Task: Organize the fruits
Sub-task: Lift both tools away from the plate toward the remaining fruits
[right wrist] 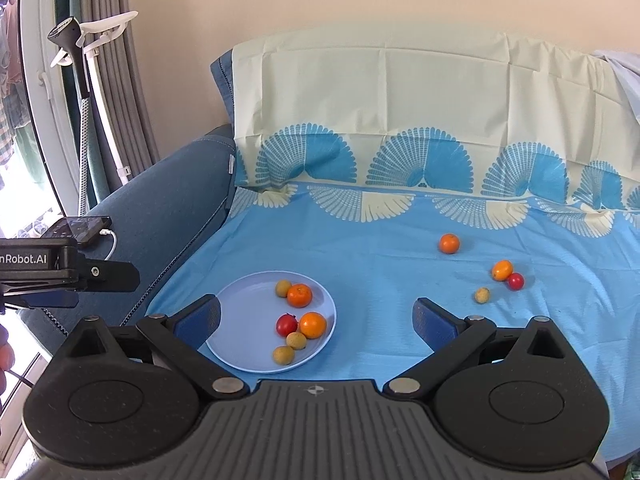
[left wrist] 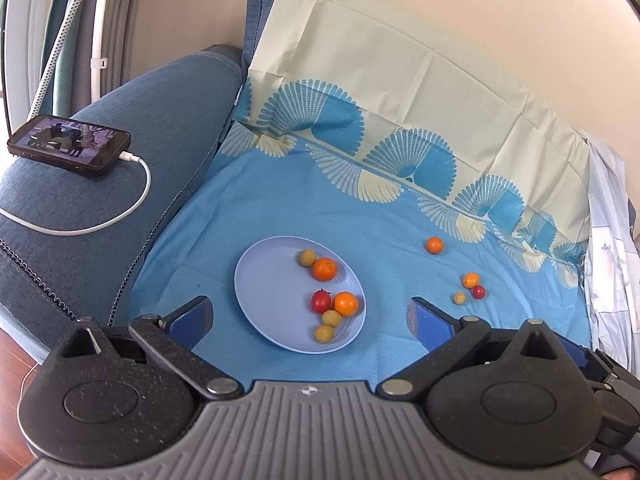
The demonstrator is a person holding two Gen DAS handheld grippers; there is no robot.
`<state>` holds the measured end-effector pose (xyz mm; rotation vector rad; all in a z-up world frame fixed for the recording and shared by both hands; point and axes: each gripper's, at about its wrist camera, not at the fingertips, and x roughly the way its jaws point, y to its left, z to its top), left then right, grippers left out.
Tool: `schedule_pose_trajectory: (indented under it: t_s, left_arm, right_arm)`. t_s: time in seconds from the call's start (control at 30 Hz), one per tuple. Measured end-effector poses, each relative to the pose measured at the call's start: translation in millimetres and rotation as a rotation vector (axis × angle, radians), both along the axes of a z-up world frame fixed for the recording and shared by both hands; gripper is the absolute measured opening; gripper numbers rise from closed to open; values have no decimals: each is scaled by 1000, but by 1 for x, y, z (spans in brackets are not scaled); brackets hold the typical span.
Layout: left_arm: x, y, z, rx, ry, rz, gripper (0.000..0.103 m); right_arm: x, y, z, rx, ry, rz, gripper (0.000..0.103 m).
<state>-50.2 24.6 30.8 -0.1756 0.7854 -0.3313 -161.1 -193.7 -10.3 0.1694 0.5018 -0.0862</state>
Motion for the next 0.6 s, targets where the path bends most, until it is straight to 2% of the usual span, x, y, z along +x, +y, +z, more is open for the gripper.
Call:
schedule_pose_trajectory:
  t_s: [0.37,0.6]
  left_arm:
    - [1,-1,1,6,-6,7,103]
    - [10,-19,-2,26,5,-11,103]
  right_arm:
    - [-2,-2,-1,3,-1,-9,102]
    - [-3,-16,-9,19,7,-38,102]
